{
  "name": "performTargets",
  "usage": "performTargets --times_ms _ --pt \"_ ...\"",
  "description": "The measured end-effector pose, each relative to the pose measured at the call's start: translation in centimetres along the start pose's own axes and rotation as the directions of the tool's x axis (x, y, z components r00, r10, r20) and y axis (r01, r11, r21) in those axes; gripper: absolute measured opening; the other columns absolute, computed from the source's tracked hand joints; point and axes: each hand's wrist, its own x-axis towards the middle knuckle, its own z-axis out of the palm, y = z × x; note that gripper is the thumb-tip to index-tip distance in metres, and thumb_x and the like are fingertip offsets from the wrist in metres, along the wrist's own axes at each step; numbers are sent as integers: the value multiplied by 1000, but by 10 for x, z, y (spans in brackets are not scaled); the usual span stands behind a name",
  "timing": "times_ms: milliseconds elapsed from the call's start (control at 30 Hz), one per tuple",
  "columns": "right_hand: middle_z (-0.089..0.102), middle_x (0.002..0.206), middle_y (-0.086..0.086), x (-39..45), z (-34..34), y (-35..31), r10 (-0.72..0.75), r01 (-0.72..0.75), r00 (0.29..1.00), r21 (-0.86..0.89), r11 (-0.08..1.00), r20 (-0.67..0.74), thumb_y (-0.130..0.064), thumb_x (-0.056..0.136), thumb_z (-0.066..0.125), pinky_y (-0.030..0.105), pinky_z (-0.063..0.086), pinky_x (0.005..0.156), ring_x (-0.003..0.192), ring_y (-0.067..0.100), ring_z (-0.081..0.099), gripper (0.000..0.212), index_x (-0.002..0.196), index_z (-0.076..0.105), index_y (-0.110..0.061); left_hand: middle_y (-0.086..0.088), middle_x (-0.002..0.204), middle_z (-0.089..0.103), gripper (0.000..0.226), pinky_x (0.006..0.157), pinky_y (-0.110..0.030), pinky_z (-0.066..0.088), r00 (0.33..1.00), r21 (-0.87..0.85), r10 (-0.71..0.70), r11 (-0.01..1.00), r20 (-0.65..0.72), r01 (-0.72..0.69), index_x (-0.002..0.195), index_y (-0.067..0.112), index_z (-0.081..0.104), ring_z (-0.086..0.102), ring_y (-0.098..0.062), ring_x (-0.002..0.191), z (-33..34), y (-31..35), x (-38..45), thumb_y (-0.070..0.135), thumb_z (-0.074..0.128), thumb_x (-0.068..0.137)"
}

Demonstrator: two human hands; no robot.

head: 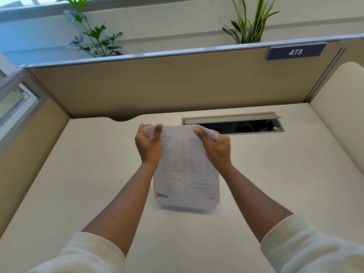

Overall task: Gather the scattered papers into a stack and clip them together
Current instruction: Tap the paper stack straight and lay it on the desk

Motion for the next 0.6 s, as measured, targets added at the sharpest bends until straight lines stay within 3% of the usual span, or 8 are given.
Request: performTargets --times_ms 100,167,300,367,467,533,600 --pt "66 71 5 3 -4 -2 46 -46 999 10 999 1 -38 83 72 27 48 55 64 15 63 14 75 71 -27 2 80 62 45 55 -19 54 997 -40 -19 999 68 21 96 10 54 66 -3 65 -4 0 0 49 67 78" --pt "69 73 1 7 -8 -2 146 -144 989 54 988 -27 -41 80 74 31 53 60 67 15 66 19 76 72 -23 -1 86 69 37 60 -25 57 977 -52 -91 993 195 103 97 12 61 70 -11 73 -8 1 1 41 74 79" --pt "69 69 -4 17 -22 -2 304 -290 951 185 939 -54 -39 78 79 31 57 63 62 13 66 24 71 71 -17 -1 99 75 34 71 -36 61 829 67 -262 962 493 264 105 18 70 72 -23 89 -23 -3 3 30 81 75" --pt "68 69 -4 21 -27 -2 343 -320 938 235 918 -60 -38 77 80 27 57 60 60 10 66 26 73 70 -14 -1 103 75 37 75 -41 61 762 133 -310 949 568 287 108 17 70 72 -26 93 -28 -6 2 30 81 75" --pt "72 78 0 25 -34 0 399 -375 917 315 872 -15 -33 78 80 28 58 60 66 11 70 25 83 70 -11 0 102 75 37 76 -43 61 760 166 -323 946 564 279 109 18 69 72 -28 90 -30 -8 -1 33 79 77" --pt "75 95 8 24 -39 4 420 -425 902 375 824 99 -27 76 81 39 60 73 84 22 73 32 99 70 -7 0 103 75 35 76 -45 61 789 145 -315 948 528 282 109 19 69 73 -29 90 -30 -11 -2 32 79 78" --pt "72 108 14 20 -45 14 410 -463 884 315 828 223 -22 73 82 47 58 82 99 33 70 44 110 68 -4 -1 104 75 33 77 -48 61 814 102 -317 946 487 308 109 19 69 72 -30 91 -30 -15 -3 30 79 80"
